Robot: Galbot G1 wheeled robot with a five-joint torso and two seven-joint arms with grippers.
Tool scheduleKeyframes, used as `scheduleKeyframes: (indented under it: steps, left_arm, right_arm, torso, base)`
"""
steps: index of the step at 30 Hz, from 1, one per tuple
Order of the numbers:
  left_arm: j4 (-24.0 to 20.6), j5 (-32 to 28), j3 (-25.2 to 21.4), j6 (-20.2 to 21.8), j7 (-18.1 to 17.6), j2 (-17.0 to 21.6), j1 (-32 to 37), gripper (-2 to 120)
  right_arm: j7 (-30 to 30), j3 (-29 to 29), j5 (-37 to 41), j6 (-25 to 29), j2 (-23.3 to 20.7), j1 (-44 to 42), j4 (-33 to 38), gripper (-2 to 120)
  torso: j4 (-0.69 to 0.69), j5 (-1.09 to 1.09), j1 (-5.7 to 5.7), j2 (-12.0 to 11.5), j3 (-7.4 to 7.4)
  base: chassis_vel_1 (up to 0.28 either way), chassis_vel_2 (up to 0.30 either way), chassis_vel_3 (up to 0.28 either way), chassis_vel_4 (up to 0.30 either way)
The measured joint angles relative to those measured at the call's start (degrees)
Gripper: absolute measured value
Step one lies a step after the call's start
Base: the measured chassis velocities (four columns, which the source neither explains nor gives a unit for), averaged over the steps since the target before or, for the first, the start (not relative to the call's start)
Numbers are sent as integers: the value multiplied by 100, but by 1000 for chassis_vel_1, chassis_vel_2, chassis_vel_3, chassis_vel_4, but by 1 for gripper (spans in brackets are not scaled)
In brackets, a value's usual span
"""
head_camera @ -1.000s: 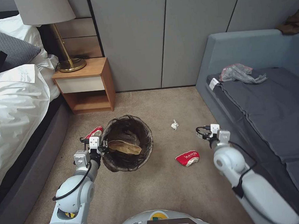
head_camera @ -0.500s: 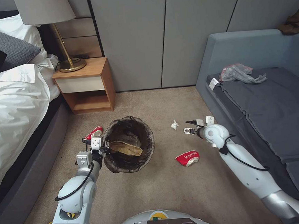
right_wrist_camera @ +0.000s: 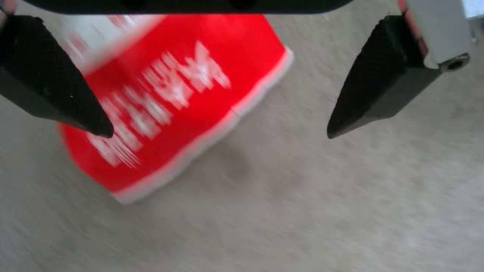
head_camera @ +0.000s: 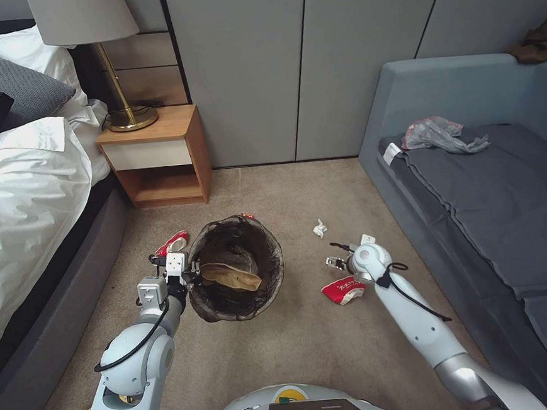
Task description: Pick up the trash bin, then pick up the garbage from the floor and place it into the trash bin.
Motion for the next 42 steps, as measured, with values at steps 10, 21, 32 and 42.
scheduleKeyframes:
  steps: [10,21,32,42]
  left_arm:
    - [121,16,57,-1,42,-2,-51,2]
    - [154,66,100,-36,107,-16,-82,2]
    - [182,85,26,-67,153,-25,-111,2]
    - [216,102,45,-89,171,-43,-119,2]
  right_arm:
    - [947,811,465,13,-357,-851,798,100]
    - [715,1098,250,34,-272,-1074,733,100]
    - [603,955,-80,57,167,-1164,737,100]
    - [527,1002,-226,83,317,-1275,634,100]
  torso:
    - [-2,-1,0,0,0]
    - [-1,1,0,0,0]
    - [-1,-2,0,0,0]
    - [-1,-1,0,0,0]
  base:
    - [0,0,0,0]
    - [0,0,0,0]
    - [0,0,0,0]
    - [0,0,0,0]
